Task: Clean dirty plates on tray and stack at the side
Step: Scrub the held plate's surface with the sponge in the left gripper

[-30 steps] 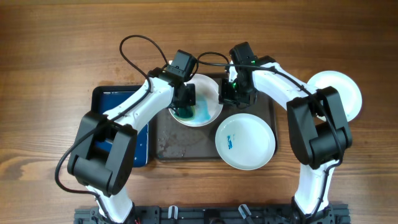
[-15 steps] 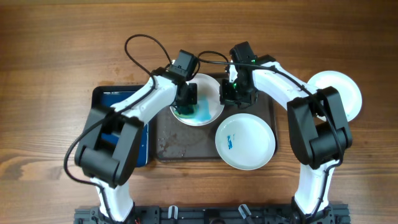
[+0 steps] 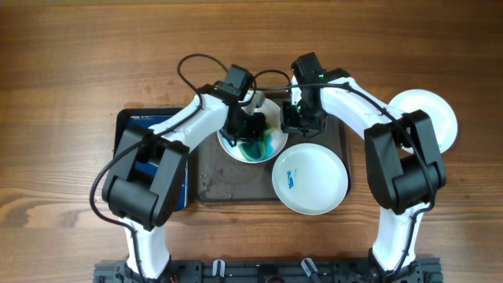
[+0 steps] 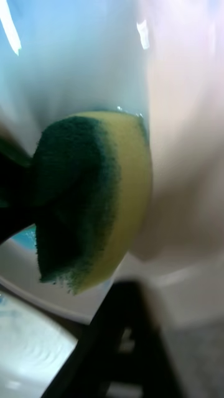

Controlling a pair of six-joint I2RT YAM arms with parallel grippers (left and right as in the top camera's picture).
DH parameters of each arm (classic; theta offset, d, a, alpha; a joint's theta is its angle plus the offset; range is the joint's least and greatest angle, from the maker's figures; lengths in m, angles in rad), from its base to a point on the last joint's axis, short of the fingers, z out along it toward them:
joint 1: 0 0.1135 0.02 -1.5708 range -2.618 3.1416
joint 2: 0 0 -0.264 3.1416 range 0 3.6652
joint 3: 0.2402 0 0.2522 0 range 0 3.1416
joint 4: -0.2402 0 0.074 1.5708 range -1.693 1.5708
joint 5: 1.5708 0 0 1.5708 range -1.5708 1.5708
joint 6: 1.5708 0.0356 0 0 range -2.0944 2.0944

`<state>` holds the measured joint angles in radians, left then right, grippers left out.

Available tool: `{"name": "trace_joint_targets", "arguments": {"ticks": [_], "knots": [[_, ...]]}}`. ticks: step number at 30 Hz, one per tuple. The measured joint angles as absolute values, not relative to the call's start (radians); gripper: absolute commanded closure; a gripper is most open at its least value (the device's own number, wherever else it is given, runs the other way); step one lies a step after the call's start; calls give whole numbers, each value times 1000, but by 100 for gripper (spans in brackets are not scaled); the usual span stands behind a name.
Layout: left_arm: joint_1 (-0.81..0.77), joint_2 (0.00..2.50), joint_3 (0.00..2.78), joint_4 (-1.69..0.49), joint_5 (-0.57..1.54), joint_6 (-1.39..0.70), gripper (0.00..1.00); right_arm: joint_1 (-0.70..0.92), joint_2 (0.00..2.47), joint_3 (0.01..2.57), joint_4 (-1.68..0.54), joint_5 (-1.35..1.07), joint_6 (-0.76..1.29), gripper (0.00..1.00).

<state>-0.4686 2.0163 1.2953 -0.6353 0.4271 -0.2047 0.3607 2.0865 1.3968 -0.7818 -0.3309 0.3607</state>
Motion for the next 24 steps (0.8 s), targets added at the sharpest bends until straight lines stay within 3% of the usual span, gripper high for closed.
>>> {"name": "trace_joint_targets", "arguments": {"ticks": [5, 12, 24], "knots": [[-494, 2024, 1295, -625, 471, -200, 96, 358, 2086, 1397, -783, -331, 361, 95], [-498, 2017, 1298, -648, 330, -346, 96, 358, 2086, 1397, -785, -331, 356, 95], [-488, 1995, 1309, -689, -165, -472, 96, 369, 2086, 1397, -780, -333, 353, 95]]}}
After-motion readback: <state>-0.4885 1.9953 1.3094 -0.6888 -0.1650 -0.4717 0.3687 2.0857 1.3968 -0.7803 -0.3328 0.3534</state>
